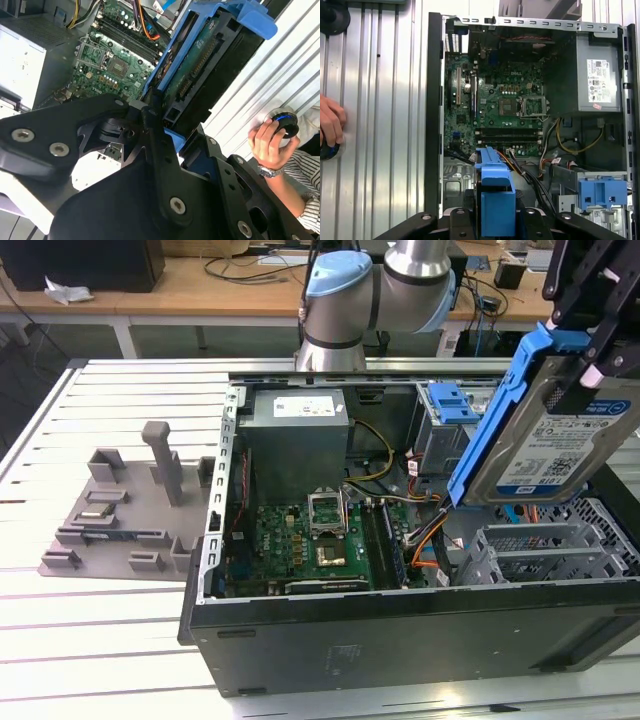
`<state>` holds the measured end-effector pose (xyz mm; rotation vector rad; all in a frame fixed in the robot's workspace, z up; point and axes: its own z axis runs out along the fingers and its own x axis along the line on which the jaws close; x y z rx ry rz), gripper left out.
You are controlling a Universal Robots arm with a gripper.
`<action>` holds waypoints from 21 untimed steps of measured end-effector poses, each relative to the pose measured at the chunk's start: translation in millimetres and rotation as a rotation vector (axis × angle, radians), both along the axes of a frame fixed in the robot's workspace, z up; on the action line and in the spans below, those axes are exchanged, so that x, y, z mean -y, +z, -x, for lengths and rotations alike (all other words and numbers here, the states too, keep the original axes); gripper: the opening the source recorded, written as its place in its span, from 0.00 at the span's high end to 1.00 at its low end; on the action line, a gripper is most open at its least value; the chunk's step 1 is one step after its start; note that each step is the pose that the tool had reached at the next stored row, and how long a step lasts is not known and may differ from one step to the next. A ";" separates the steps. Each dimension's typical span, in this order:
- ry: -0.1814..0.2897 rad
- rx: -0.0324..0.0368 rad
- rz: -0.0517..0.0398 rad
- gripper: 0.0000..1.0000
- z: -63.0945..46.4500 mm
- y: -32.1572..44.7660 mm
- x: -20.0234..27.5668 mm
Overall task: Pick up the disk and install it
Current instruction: 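Pick up the disk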
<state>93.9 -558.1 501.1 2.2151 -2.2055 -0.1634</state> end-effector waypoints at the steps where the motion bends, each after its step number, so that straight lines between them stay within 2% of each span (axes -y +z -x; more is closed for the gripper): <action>1: 0.000 0.0000 0.0000 0.63 -0.8 -0.2 0.0; 14: 0.000 0.0000 -0.0001 0.63 -14.3 -4.1 0.0; 21: 0.000 0.0000 0.0000 0.63 -16.9 -11.8 0.0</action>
